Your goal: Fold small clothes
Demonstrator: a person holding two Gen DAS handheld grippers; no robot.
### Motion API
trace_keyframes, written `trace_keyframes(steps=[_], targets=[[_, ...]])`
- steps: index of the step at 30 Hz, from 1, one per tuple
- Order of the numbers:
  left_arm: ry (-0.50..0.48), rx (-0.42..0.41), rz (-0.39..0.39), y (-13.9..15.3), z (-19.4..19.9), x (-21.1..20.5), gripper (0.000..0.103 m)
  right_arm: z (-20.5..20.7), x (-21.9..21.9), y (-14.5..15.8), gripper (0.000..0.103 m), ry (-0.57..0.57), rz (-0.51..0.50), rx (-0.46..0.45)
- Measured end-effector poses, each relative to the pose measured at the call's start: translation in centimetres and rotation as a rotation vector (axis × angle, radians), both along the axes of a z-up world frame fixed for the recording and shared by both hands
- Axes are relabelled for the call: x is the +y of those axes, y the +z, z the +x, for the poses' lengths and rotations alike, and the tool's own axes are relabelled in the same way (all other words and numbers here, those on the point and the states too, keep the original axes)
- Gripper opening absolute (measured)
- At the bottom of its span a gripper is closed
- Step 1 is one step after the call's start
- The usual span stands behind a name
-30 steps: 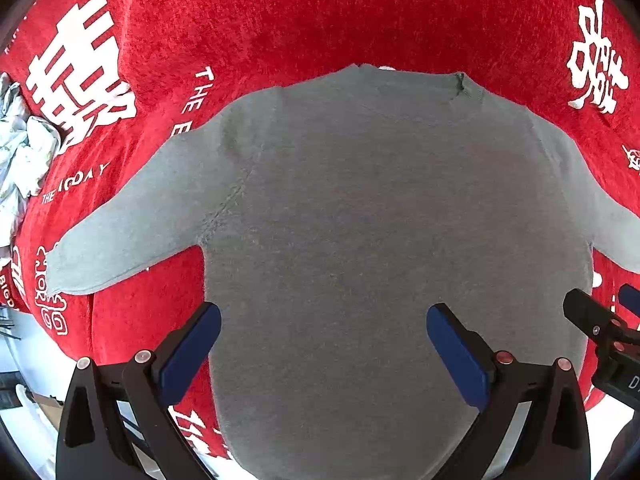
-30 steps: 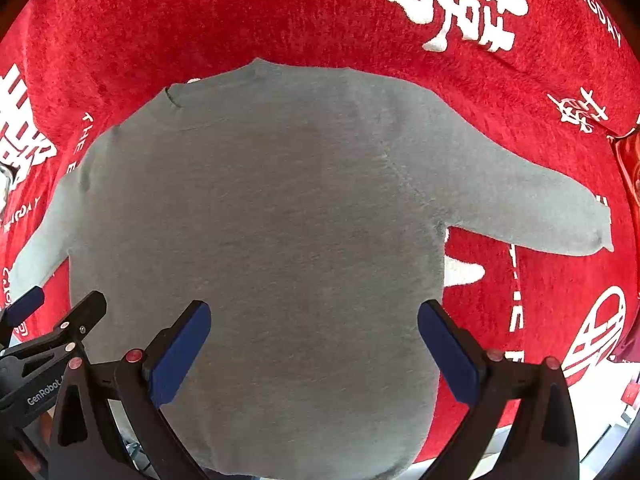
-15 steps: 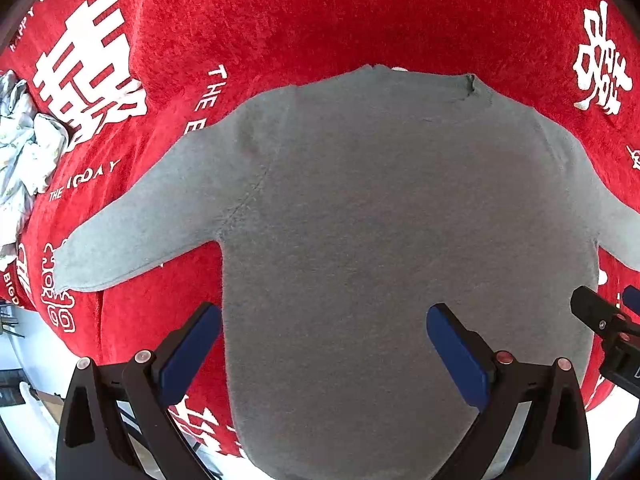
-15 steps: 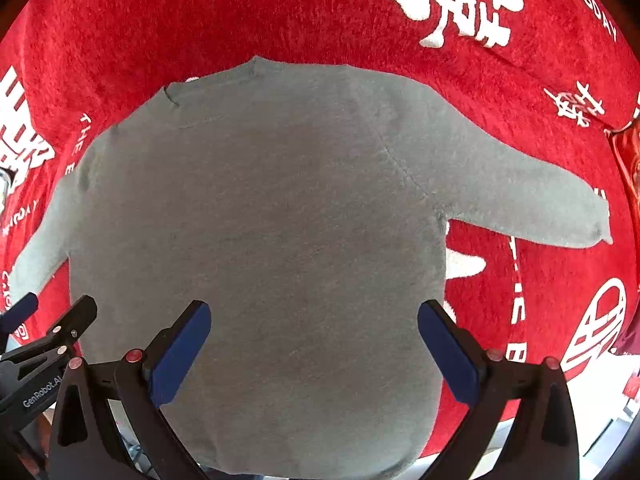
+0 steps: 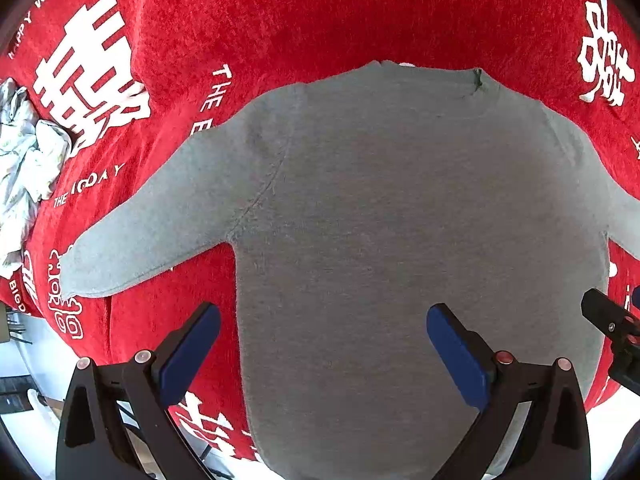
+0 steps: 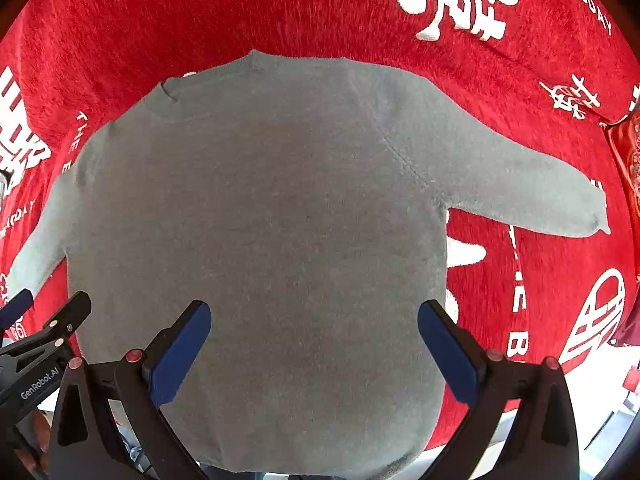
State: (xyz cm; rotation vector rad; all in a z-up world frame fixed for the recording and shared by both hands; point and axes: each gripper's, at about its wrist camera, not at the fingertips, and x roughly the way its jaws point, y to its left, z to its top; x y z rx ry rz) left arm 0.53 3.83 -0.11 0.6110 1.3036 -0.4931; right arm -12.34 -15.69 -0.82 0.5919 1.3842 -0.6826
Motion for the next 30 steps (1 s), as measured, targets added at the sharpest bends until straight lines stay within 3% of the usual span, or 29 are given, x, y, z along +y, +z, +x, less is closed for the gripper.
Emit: trace_keyframes(steps=[30], targets=[[0.044,0.005,0.009,-1.3,1.7,1.8,0.103,1.8,1.8,-0.4,0.103,0.044,-0.008,0.019]])
